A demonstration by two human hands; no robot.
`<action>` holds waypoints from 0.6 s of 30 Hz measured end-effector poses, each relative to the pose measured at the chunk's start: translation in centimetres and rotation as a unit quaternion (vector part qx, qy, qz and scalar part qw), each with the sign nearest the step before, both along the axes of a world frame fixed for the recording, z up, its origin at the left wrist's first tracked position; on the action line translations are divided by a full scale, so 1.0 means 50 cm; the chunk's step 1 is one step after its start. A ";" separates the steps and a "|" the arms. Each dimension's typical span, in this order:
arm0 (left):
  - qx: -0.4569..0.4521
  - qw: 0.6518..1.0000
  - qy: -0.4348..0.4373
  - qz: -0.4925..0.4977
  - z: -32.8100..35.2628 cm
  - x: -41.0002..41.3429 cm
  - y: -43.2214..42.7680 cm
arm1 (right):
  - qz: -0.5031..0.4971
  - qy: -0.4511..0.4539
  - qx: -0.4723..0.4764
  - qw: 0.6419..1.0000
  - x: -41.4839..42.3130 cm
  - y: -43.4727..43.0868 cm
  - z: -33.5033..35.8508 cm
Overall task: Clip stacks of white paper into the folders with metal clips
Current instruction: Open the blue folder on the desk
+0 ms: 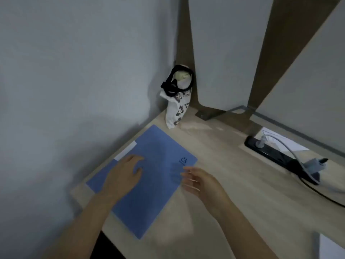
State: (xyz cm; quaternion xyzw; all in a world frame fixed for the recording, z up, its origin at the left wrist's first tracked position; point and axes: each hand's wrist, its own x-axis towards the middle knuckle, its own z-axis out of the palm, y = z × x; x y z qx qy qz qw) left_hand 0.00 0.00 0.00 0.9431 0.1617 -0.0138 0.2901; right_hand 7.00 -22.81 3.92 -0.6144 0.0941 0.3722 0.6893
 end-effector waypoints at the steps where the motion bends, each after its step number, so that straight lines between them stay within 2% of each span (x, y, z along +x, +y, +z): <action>1: 0.016 0.999 0.033 0.015 -0.015 -0.010 0.009 | -0.001 0.016 -0.014 1.000 -0.010 0.012 -0.020; 3: 0.051 0.993 0.096 0.046 -0.053 -0.021 0.032 | -0.002 0.045 -0.045 0.998 -0.030 0.033 -0.057; 6: 0.034 0.984 0.154 0.081 -0.088 -0.031 0.057 | 0.027 0.068 -0.081 0.994 -0.067 0.057 -0.096; 9: 0.019 0.987 0.123 0.100 -0.113 -0.036 0.068 | 0.050 0.087 -0.087 0.991 -0.087 0.073 -0.126; 12: 0.043 0.989 0.093 0.110 -0.126 -0.048 0.060 | 0.056 0.094 -0.092 0.990 -0.102 0.079 -0.143; 18: 0.039 0.983 0.071 0.164 -0.119 -0.048 0.042 | 0.029 0.075 -0.067 0.994 -0.100 0.065 -0.150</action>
